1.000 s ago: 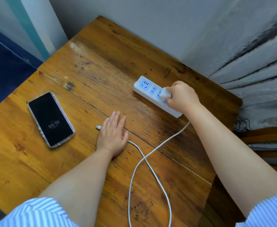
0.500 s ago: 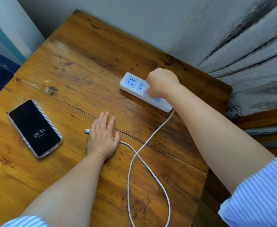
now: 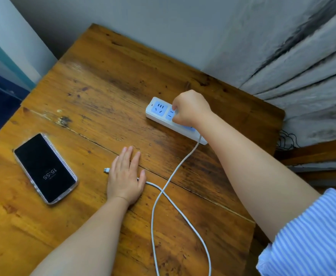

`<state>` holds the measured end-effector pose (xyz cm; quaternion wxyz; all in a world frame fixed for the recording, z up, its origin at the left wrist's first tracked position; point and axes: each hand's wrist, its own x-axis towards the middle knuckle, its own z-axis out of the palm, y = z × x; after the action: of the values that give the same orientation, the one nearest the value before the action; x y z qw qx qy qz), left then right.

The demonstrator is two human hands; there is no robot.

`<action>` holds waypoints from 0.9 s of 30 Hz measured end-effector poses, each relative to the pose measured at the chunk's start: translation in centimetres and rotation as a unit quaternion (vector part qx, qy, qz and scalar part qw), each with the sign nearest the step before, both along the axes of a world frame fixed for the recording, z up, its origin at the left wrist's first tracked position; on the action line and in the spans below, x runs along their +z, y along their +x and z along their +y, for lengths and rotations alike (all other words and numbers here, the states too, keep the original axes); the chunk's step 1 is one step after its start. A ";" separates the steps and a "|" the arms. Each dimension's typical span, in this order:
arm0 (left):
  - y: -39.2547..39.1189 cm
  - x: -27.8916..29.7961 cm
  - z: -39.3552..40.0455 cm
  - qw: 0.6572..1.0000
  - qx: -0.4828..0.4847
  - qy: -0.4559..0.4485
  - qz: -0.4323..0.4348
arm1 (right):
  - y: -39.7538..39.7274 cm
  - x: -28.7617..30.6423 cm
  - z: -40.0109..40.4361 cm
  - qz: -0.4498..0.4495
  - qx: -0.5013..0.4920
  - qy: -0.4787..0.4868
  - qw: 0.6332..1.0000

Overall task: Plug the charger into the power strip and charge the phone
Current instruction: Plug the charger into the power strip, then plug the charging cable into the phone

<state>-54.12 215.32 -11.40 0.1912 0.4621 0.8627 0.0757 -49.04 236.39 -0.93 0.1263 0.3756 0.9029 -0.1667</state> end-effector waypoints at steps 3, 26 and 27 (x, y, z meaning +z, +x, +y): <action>0.0 0.2 0.2 1.000 0.002 0.000 -0.003 | 0.2 -0.4 0.0 0.004 0.002 0.005 1.000; -0.3 0.3 -0.3 0.994 0.027 0.102 -0.037 | 2.6 0.3 -6.3 0.014 0.020 0.211 0.977; -0.3 0.7 -0.5 0.991 0.033 0.121 -0.051 | 2.9 0.5 -7.3 0.021 0.017 0.217 0.976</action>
<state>-54.37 214.82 -10.69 0.1750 0.4488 0.8509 0.2094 -46.13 229.14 -0.44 0.0252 0.3749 0.9263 0.0272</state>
